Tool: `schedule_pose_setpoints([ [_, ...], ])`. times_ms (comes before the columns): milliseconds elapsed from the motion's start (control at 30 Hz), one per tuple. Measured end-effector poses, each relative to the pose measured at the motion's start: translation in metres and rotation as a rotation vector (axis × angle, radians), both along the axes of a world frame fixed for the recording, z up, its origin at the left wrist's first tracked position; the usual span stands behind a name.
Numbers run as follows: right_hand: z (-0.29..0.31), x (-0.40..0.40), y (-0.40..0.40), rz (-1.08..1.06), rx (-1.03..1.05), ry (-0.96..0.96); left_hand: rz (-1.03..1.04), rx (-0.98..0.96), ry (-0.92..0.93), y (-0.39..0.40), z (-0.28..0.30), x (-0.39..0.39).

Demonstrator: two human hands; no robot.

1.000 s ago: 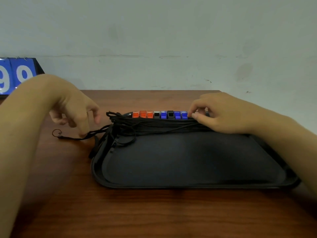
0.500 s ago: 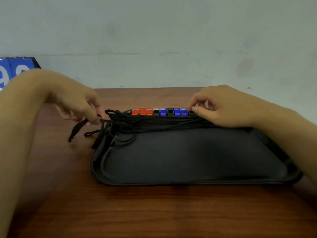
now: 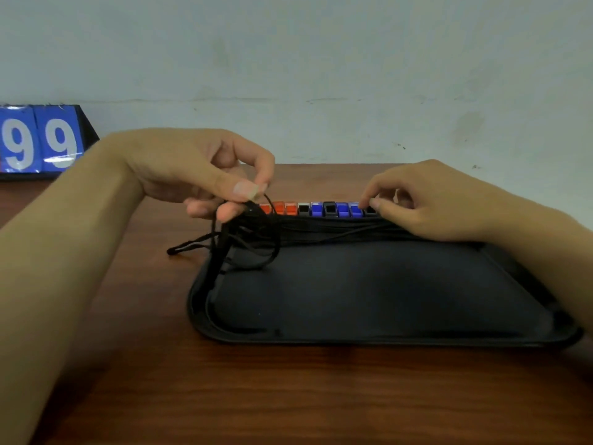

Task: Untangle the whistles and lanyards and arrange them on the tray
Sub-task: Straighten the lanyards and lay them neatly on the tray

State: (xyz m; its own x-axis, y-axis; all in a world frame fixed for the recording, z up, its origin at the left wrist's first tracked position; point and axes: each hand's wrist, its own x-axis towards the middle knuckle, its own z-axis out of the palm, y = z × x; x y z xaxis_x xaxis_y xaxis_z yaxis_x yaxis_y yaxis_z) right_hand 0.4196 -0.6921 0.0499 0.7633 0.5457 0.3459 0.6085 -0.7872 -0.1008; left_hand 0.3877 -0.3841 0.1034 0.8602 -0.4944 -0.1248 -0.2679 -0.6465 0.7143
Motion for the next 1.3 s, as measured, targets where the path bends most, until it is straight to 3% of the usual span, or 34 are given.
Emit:
schedule_pose_setpoints([
  [133,-0.002,-0.001,0.002,0.007,0.011,0.013,-0.093,-0.158,0.047,-0.009,-0.007,-0.001],
  [367,0.003,-0.016,0.010,0.060,0.080,0.091,-0.014,-0.159,-0.065,-0.023,-0.013,0.003],
  [533,0.000,-0.028,0.022,0.183,0.110,0.241,-0.151,-0.059,-0.089,-0.023,-0.013,0.015],
  [700,0.008,-0.037,0.024,0.349,0.189,0.463,-0.049,0.113,-0.284,-0.030,-0.015,0.015],
  [967,0.008,-0.048,0.030,0.414,0.128,0.644,-0.042,0.102,-0.382,-0.041,-0.019,0.015],
  [1167,0.004,-0.046,0.031,0.338,0.084,0.563,-0.086,0.088,-0.321,-0.036,-0.018,0.017],
  [1300,0.005,-0.042,0.031,0.304,0.185,0.480,-0.116,0.127,-0.236,-0.025,-0.014,0.017],
])
